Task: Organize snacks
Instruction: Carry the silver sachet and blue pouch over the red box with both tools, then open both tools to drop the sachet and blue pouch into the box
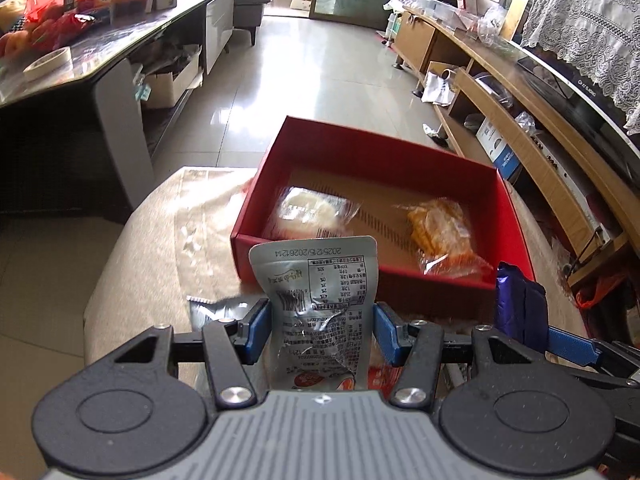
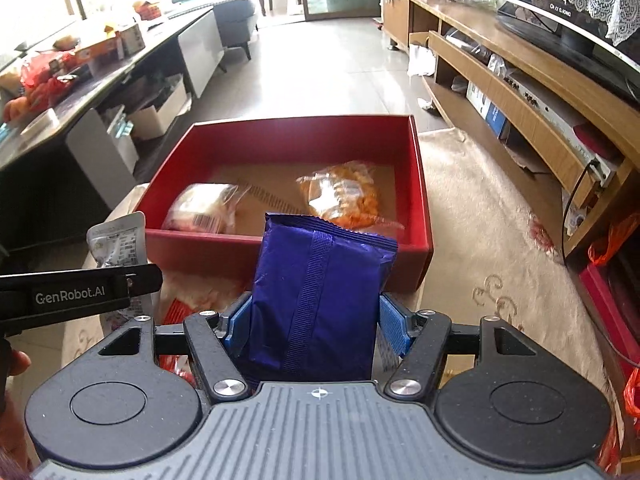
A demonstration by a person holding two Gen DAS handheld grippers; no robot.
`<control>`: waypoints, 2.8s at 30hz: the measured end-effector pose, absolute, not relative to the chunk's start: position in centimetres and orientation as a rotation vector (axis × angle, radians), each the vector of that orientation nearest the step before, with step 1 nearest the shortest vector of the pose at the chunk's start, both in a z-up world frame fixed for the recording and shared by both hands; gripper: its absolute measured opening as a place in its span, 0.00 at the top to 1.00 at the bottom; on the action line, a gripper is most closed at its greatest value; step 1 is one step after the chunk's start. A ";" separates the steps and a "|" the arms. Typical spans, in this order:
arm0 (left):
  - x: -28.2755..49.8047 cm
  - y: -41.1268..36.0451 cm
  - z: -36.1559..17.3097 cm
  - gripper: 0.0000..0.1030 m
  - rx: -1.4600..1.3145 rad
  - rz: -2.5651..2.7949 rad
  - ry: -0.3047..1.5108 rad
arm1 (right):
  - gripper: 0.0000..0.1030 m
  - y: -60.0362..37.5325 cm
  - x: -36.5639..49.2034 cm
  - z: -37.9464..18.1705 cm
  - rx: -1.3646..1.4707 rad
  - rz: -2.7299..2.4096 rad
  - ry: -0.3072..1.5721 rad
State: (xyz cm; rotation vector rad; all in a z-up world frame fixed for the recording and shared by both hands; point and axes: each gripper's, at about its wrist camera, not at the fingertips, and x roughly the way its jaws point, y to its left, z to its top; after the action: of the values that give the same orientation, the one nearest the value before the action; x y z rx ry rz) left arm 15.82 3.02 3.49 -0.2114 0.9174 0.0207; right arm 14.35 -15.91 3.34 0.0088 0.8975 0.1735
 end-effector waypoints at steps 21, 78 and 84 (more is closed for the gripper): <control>21.7 1.5 3.7 0.51 -0.202 0.038 0.890 | 0.31 -16.7 19.5 3.9 0.029 0.139 0.858; 26.9 0.2 0.0 0.39 -0.125 0.117 0.952 | 0.26 -15.5 25.6 -0.2 -0.058 0.124 0.866; 26.1 0.1 0.9 0.38 -0.128 0.107 0.941 | 0.25 -15.6 25.1 0.8 -0.058 0.116 0.840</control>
State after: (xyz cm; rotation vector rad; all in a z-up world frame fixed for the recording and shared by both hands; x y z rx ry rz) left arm 26.13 0.13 0.95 -0.1275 0.9409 0.1066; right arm 25.07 -15.59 0.82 -0.0583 0.8397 0.1157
